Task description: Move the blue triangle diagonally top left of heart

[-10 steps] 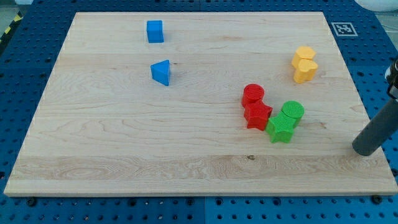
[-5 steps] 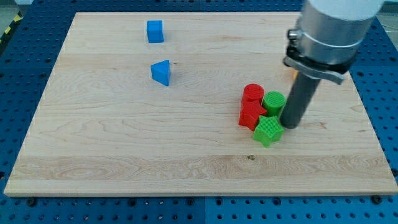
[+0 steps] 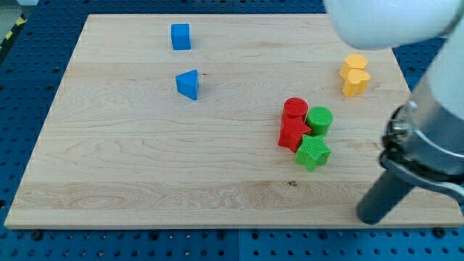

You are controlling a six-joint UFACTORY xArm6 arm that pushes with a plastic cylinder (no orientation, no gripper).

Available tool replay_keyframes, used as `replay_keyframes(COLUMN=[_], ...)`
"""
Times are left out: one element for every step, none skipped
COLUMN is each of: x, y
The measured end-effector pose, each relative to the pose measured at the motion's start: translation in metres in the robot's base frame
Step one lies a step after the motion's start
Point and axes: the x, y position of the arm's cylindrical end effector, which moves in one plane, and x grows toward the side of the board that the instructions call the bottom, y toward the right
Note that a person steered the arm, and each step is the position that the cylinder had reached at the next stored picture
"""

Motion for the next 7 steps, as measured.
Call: replay_keyframes(x=[-0.021,-0.037,-0.064,-0.07,-0.068,-0.035,-0.042], y=[-0.025,-0.035,-0.035,-0.035,-0.036,-0.083,-0.145])
